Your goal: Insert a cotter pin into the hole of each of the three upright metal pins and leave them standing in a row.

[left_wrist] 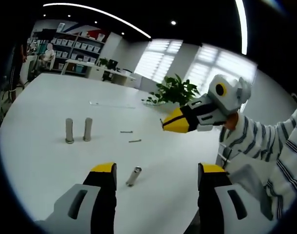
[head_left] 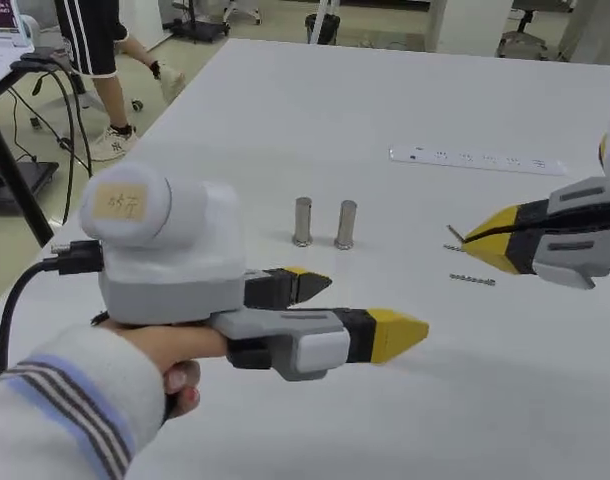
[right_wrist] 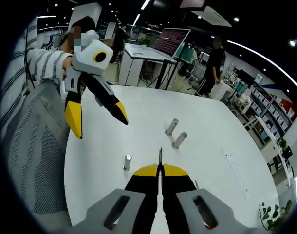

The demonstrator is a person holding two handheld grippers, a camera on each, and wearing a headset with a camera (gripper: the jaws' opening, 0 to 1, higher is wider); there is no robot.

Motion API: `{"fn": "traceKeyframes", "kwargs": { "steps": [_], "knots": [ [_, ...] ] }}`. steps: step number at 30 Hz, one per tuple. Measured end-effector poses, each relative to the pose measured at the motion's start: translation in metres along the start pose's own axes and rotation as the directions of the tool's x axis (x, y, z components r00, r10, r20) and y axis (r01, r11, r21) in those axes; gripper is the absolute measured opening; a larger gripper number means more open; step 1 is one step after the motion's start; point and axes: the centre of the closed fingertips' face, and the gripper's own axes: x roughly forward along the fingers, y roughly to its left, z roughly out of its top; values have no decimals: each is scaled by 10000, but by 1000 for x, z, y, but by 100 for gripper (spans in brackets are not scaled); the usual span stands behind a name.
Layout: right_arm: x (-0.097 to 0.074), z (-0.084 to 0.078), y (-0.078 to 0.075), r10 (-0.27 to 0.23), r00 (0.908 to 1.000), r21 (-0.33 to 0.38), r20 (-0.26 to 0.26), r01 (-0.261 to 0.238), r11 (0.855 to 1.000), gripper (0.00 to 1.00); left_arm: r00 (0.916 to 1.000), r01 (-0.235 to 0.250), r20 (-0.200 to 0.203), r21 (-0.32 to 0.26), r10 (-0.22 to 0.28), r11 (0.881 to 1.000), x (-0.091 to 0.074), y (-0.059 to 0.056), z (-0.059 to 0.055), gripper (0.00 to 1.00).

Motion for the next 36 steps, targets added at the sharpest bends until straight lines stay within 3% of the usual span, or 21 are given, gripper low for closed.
{"fn": "traceKeyframes", "kwargs": {
  "steps": [7, 17, 27, 36],
  "knots": [
    [-4, 7, 9, -162, 9987, -29, 486, 164, 9999, 0, 9997, 240, 46, -440, -238, 9987, 2, -4, 0, 58],
    [-6, 12, 29, -178, 9968, -292, 777, 202, 9994, 0, 9972, 626, 470, -1111, -576, 9918, 6, -10, 10, 49],
    [1, 10, 46, 51, 9984, -866, 564, -1, 9962, 0, 9918, 1213, 592, -1581, -1132, 9799, 10, -21, 17, 26],
    [4, 9, 48, 84, 9989, -1434, 469, -16, 9897, 0, 9888, 1486, 425, -2002, -1430, 9684, 16, -27, 14, 12]
  ]
}}
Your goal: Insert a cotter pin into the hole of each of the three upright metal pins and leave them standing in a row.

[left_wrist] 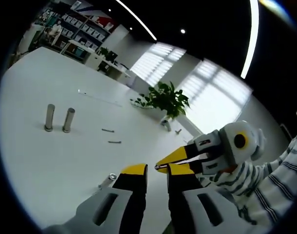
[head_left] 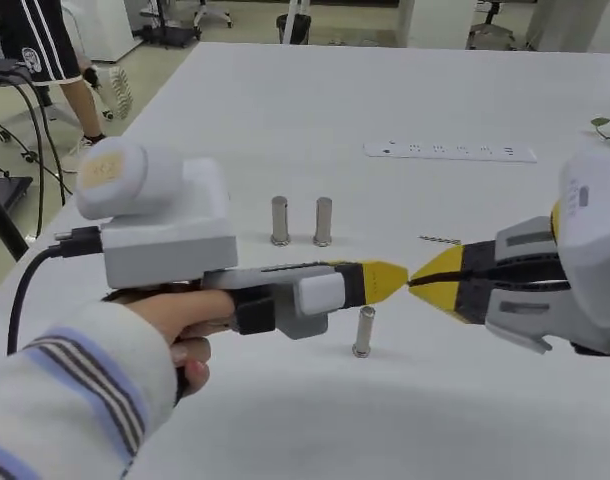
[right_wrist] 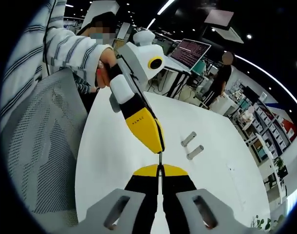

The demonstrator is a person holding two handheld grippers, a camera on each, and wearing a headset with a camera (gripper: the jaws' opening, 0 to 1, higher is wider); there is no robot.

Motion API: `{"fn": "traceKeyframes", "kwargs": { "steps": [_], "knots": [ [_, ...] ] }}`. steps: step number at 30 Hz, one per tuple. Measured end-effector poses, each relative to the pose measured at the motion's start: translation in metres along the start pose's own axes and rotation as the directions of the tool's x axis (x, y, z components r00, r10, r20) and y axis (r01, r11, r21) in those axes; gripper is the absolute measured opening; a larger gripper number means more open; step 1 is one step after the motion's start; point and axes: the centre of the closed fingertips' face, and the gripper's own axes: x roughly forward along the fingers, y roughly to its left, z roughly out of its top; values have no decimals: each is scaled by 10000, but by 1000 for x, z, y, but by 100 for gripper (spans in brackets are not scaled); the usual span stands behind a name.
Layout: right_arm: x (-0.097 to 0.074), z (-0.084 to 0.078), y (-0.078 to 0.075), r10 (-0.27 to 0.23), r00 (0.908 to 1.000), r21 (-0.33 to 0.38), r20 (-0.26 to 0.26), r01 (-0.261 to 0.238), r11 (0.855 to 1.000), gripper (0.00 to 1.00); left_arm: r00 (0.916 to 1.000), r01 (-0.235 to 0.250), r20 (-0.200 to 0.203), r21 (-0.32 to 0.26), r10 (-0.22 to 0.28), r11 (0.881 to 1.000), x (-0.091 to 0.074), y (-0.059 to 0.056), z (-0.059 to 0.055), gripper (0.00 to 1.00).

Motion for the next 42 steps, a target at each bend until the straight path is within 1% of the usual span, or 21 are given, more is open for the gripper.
{"fn": "traceKeyframes", "kwargs": {
  "steps": [5, 10, 23, 29, 36, 39, 42],
  "knots": [
    [0, 2, 3, 1, 9999, -322, -114, -4, 9995, 0, 9997, -33, -243, -189, 29, 9998, 2, 2, -5, 8],
    [-1, 3, 6, 20, 9998, -496, -173, -28, 9988, 0, 9991, -49, -430, -275, 37, 9996, 3, 2, -10, 4],
    [-1, 5, 11, 89, 9992, -1014, -387, -128, 9948, 0, 9984, 18, -562, -443, -43, 9990, 5, 0, -12, 0],
    [-2, 4, 13, 96, 9987, -1226, -492, -156, 9923, 0, 9978, 43, -657, -509, -76, 9987, 6, -2, -15, 0],
    [-3, 3, 14, 102, 9984, -1308, -558, -175, 9913, 0, 9975, 41, -701, -571, -81, 9984, 7, -2, -17, 0],
    [-2, 1, 15, 143, 9981, -1237, -597, -216, 9921, 0, 9972, -29, -747, -550, -12, 9985, 7, -1, -19, 0],
    [-1, 1, 18, 178, 9978, -1261, -636, -257, 9917, 0, 9981, -57, -612, -636, 18, 9980, 6, 0, -18, 0]
  ]
}}
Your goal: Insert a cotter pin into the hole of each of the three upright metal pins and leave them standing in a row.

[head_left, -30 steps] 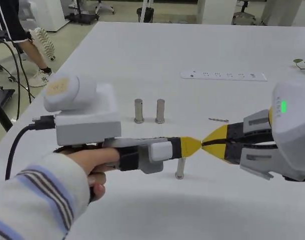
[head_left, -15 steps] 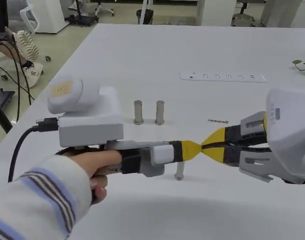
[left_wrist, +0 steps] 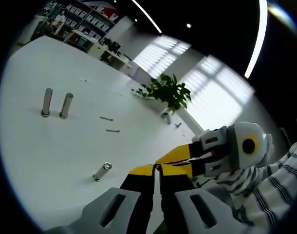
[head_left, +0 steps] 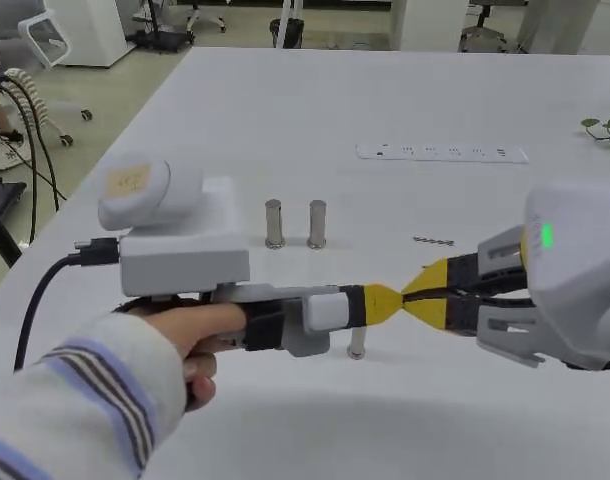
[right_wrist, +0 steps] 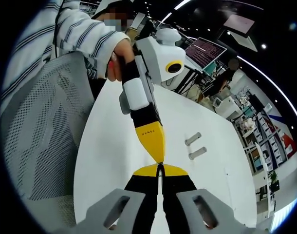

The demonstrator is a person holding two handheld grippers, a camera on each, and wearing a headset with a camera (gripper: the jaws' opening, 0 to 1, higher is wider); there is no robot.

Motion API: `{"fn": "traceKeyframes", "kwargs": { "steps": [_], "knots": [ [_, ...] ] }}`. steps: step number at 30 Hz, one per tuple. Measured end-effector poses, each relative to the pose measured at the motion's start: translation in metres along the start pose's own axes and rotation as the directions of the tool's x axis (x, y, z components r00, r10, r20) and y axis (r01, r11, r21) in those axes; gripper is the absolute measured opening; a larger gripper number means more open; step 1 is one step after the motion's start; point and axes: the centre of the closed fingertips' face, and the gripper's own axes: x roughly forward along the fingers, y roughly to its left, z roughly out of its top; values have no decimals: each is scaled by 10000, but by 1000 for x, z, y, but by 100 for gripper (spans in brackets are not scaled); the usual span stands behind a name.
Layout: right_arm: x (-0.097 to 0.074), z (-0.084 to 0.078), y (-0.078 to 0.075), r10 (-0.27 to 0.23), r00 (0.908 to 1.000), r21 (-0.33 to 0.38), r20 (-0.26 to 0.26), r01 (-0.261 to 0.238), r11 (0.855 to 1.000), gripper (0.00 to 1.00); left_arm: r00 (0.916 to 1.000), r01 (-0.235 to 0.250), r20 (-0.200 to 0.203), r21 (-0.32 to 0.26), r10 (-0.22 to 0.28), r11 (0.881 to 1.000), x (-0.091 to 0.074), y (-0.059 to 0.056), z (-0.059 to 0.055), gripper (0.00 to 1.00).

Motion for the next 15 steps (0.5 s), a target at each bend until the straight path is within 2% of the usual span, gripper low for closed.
{"fn": "traceKeyframes", "kwargs": {
  "steps": [15],
  "knots": [
    [1, 2, 4, -21, 10000, 23, -11, 21, 10000, 0, 9999, 17, -122, -142, -19, 9999, -3, 0, -4, 0]
  ]
}}
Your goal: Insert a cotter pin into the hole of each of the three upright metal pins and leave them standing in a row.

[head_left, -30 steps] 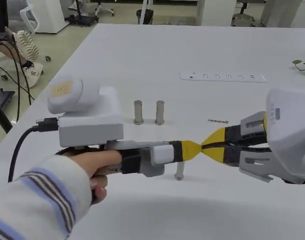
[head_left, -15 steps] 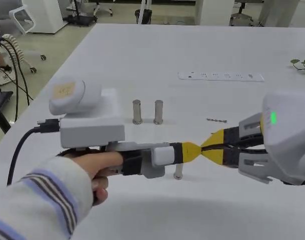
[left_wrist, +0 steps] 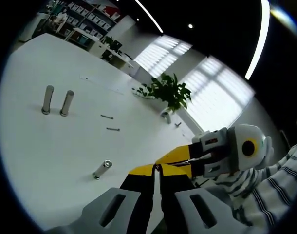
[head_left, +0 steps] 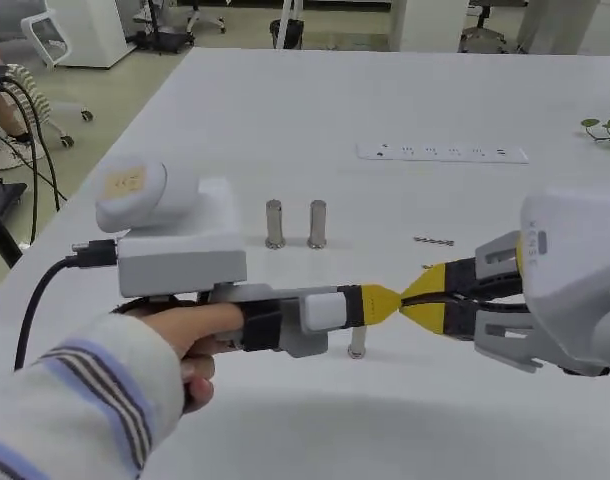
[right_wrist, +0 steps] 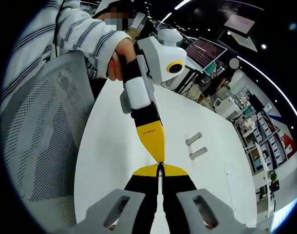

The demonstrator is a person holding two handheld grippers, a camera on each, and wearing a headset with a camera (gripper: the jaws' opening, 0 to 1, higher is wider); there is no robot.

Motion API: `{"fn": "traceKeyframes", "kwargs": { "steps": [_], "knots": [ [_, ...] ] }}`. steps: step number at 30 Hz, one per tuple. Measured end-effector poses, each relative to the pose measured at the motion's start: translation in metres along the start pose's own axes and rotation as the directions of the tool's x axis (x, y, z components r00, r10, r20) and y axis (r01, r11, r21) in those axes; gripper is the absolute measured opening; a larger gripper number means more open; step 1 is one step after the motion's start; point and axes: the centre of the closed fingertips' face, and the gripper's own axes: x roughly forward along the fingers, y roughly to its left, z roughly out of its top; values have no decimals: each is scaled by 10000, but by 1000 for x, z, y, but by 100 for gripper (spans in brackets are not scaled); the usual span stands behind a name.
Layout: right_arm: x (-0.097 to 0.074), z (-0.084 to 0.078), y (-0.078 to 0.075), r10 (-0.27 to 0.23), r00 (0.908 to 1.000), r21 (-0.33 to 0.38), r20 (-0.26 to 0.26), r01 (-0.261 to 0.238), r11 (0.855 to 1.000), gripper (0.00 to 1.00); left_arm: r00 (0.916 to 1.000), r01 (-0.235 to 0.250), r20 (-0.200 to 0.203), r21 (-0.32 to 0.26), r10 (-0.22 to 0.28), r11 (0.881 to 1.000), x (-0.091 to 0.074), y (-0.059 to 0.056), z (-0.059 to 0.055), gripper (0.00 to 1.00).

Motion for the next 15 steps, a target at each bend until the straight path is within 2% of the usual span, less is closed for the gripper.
{"fn": "traceKeyframes", "kwargs": {
  "steps": [15],
  "knots": [
    [-1, 4, 5, 86, 9999, -87, 58, -86, 9999, 0, 9996, 63, -291, -163, -68, 9998, -2, -1, -5, 0]
  ]
}}
